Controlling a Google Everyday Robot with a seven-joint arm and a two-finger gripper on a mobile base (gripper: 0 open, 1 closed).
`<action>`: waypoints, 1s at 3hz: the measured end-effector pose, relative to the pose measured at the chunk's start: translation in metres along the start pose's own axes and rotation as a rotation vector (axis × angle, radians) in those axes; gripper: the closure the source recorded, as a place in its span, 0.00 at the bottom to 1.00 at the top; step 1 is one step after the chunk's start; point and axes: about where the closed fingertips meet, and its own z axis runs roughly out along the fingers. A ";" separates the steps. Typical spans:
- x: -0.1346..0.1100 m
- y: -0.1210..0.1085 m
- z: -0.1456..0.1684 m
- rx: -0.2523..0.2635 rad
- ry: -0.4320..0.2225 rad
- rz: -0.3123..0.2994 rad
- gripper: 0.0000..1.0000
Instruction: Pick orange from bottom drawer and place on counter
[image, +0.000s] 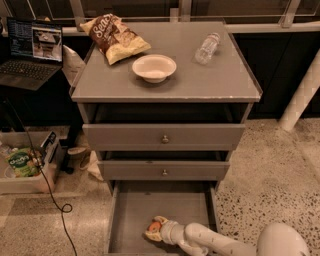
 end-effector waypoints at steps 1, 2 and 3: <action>0.000 0.000 0.000 0.000 0.000 0.000 1.00; 0.000 0.000 0.000 0.000 0.000 0.000 1.00; -0.017 0.005 -0.010 -0.044 -0.039 -0.018 1.00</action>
Offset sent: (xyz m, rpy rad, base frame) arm 0.0000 0.0000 0.0000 0.0000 0.0000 0.0000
